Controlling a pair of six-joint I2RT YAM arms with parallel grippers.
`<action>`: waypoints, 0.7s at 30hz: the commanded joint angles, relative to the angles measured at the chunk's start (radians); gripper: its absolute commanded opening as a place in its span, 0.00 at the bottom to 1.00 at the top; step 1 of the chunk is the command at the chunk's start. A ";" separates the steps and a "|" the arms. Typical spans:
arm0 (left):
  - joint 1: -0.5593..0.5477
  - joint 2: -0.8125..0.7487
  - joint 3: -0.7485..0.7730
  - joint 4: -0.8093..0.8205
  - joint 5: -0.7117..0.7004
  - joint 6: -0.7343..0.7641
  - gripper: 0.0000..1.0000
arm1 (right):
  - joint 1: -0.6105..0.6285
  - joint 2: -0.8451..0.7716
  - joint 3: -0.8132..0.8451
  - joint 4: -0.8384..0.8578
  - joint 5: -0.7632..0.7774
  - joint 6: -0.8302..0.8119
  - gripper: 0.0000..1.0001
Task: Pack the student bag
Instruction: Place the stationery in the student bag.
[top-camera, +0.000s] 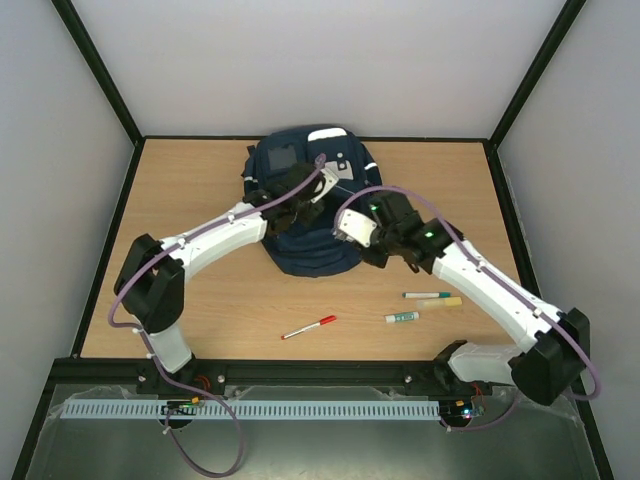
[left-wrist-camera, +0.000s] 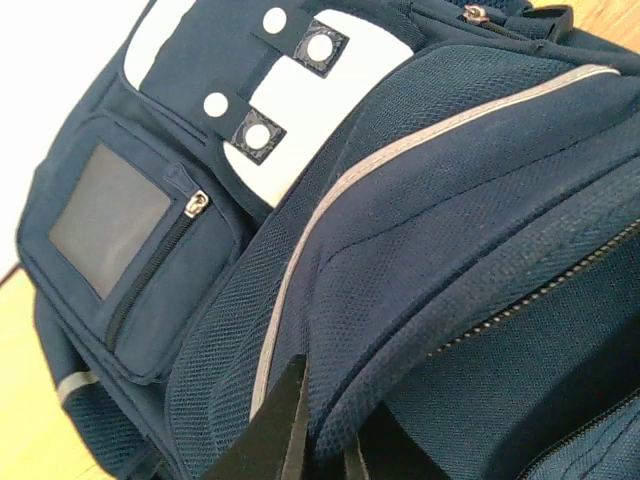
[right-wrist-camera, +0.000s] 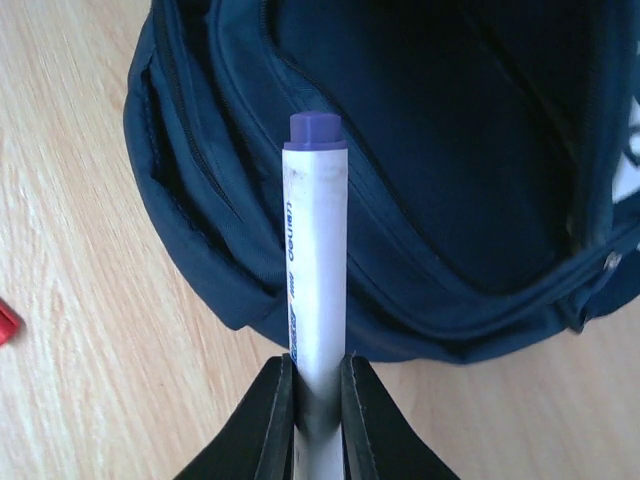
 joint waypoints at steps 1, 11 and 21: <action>0.066 -0.054 0.065 0.042 0.202 -0.119 0.02 | 0.128 0.081 0.043 -0.047 0.256 -0.182 0.01; 0.151 -0.110 0.065 0.043 0.416 -0.182 0.02 | 0.252 0.226 0.082 0.156 0.521 -0.341 0.01; 0.176 -0.165 0.060 0.040 0.477 -0.210 0.03 | 0.289 0.343 0.169 0.269 0.620 -0.510 0.01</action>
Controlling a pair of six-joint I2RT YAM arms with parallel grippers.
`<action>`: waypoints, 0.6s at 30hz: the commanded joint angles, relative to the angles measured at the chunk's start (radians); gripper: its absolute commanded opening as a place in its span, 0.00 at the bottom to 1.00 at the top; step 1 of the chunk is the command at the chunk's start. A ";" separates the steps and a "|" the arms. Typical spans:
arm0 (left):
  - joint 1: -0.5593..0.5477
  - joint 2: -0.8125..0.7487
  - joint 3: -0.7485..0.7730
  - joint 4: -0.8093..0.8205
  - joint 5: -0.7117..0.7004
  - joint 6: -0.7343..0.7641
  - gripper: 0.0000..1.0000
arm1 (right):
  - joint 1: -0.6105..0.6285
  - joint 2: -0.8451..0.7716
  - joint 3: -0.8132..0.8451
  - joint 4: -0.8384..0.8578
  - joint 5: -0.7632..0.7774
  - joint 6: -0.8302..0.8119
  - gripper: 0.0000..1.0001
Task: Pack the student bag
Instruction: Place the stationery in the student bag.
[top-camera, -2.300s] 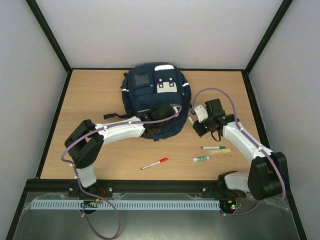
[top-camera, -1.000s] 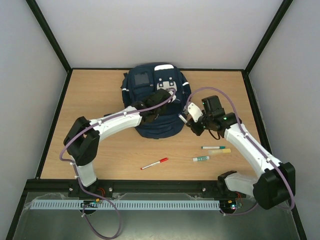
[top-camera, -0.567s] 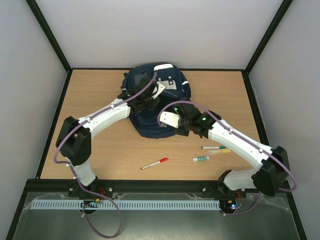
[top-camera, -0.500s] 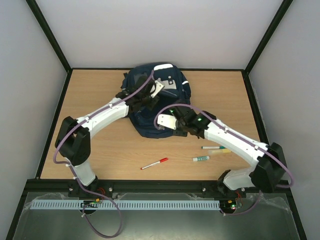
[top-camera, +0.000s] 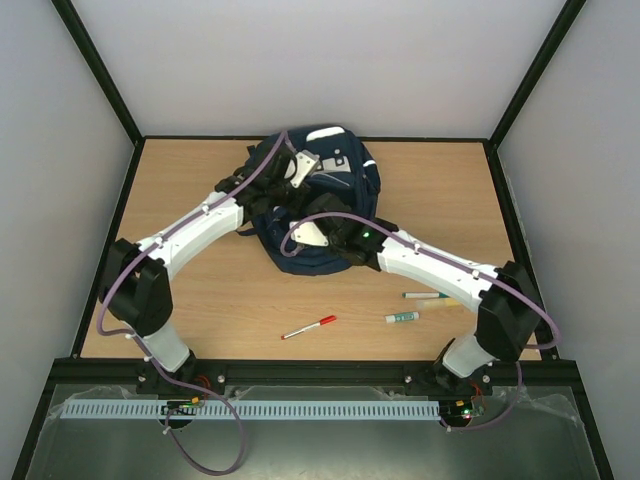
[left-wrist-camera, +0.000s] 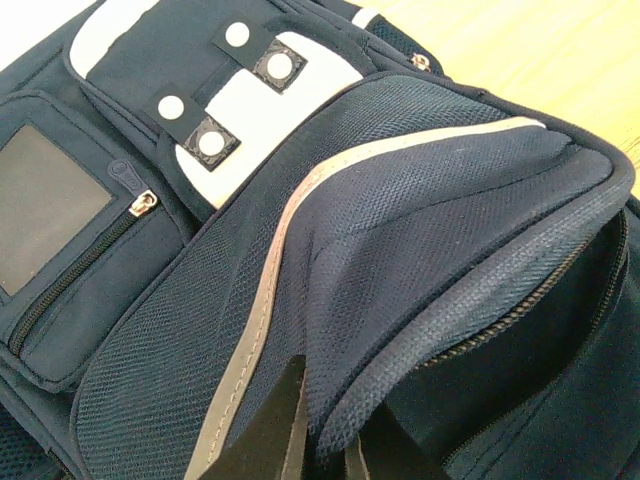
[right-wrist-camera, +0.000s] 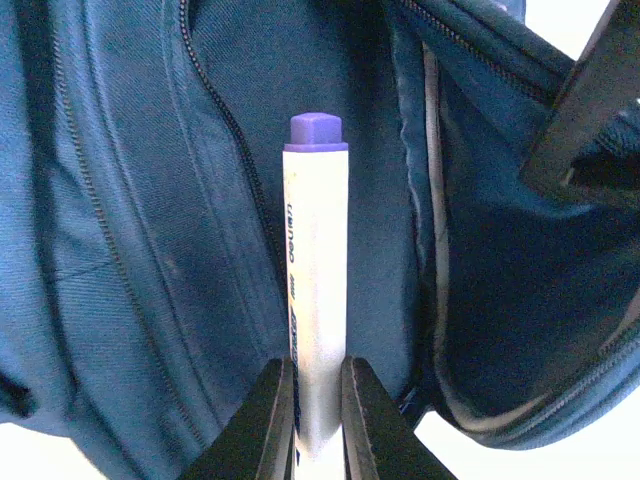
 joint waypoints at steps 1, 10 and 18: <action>0.019 -0.108 0.043 0.081 0.083 -0.053 0.03 | 0.012 0.041 0.037 0.062 0.077 -0.113 0.01; 0.078 -0.121 0.044 0.095 0.191 -0.090 0.04 | 0.013 0.128 0.059 0.167 0.087 -0.235 0.01; 0.101 -0.124 0.038 0.097 0.223 -0.104 0.05 | 0.005 0.230 0.068 0.364 0.110 -0.304 0.06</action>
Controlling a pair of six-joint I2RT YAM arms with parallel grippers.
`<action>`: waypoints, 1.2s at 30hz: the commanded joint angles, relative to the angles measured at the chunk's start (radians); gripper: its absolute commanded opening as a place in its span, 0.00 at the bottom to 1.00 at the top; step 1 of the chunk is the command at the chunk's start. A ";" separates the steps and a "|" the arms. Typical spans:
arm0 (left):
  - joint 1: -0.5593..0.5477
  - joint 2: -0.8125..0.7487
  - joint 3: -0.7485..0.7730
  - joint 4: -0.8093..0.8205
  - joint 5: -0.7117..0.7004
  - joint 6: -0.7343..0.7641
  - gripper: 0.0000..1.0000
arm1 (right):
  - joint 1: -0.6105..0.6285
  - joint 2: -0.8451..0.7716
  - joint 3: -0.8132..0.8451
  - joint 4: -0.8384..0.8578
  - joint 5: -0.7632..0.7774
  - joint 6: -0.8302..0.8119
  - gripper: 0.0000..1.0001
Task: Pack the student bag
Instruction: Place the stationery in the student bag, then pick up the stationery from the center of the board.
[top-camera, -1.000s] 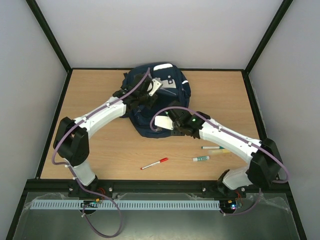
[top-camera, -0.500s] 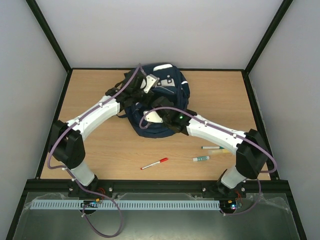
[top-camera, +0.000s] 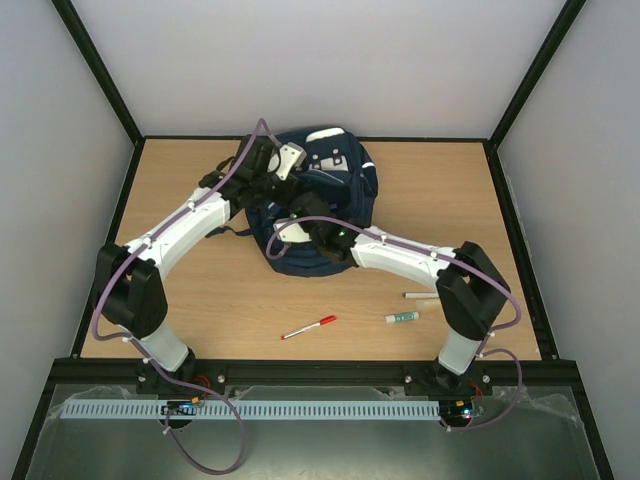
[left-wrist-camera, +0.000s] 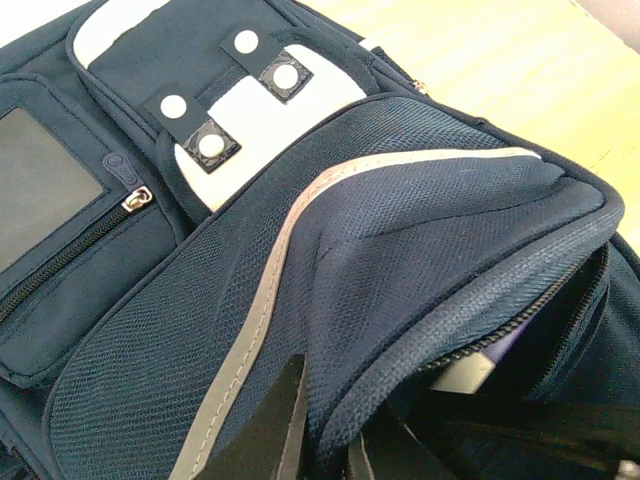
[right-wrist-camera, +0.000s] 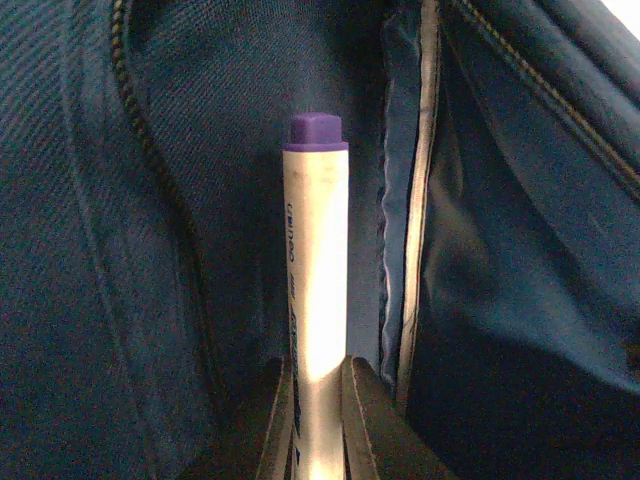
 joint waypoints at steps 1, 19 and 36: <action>0.011 -0.092 0.035 0.119 0.062 -0.038 0.05 | -0.006 0.055 0.029 0.151 0.042 -0.059 0.06; 0.028 -0.100 0.023 0.114 0.042 -0.055 0.06 | 0.005 -0.256 0.017 -0.329 -0.259 0.434 0.57; 0.031 -0.073 0.028 0.105 0.037 -0.072 0.08 | 0.011 -0.401 -0.232 -0.489 -0.715 0.709 0.57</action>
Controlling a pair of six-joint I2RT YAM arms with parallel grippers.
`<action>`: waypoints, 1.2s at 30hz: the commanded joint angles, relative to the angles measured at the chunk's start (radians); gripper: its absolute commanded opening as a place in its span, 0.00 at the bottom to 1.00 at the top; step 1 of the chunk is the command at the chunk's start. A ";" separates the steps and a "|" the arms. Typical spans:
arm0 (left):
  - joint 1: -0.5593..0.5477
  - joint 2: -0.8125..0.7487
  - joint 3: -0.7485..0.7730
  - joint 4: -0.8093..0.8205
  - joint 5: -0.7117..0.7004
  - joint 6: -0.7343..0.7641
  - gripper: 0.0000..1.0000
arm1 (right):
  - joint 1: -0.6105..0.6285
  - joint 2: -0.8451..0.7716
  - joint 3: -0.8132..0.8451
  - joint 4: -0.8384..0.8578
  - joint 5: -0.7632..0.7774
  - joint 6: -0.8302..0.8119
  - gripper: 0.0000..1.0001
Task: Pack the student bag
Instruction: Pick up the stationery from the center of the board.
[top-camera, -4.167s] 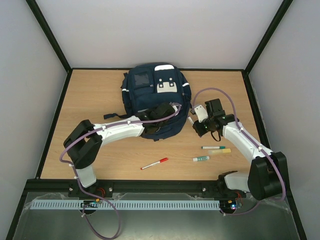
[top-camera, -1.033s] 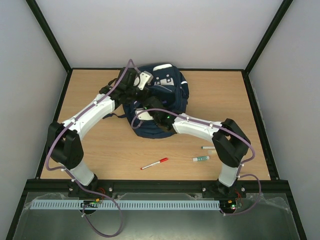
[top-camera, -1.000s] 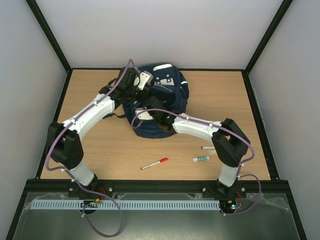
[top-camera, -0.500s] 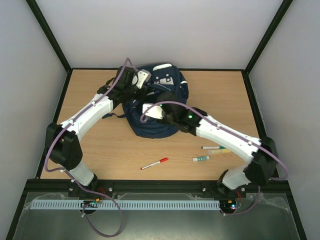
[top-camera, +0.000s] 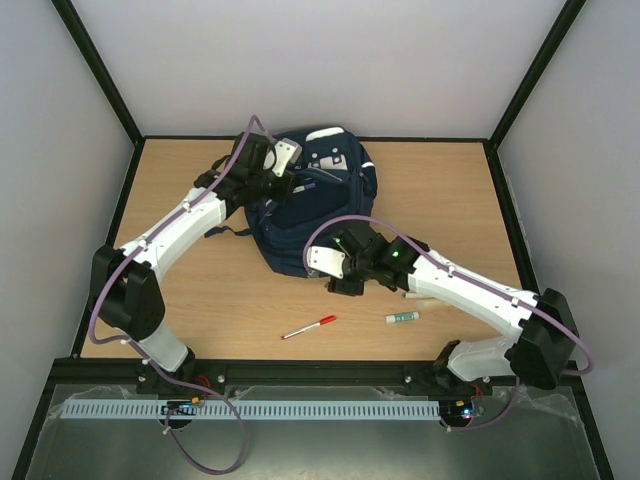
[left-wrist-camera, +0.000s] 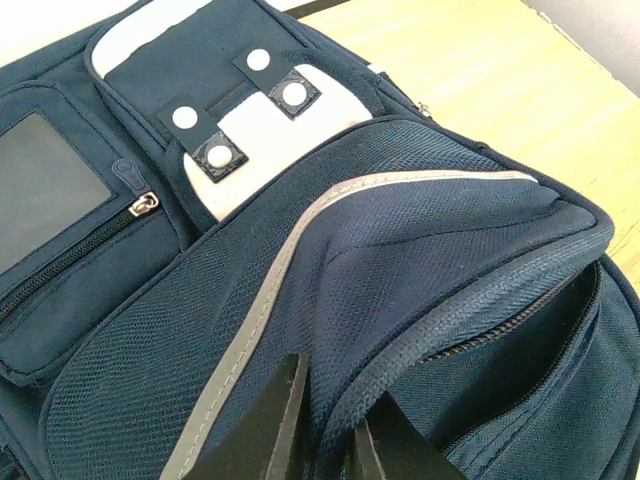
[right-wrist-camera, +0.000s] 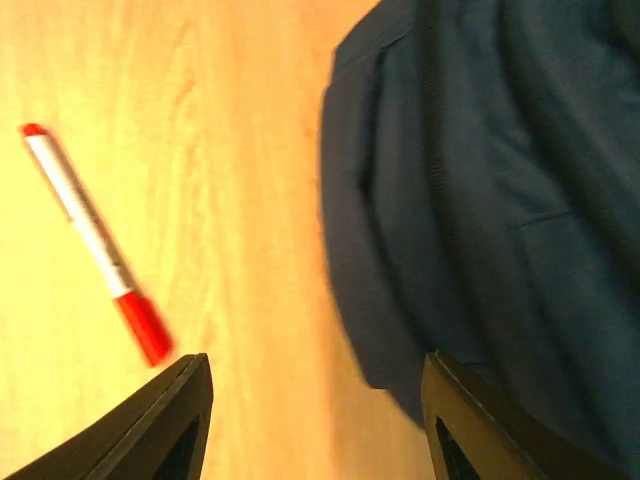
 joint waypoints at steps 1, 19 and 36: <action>0.012 -0.052 0.030 0.091 0.019 -0.038 0.09 | 0.014 0.014 -0.036 -0.072 -0.157 0.069 0.54; 0.019 -0.042 0.036 0.079 0.025 -0.041 0.10 | 0.217 0.385 0.007 -0.050 -0.086 0.095 0.39; 0.046 -0.046 0.040 0.080 0.058 -0.061 0.11 | 0.273 0.500 0.078 -0.057 -0.036 0.102 0.25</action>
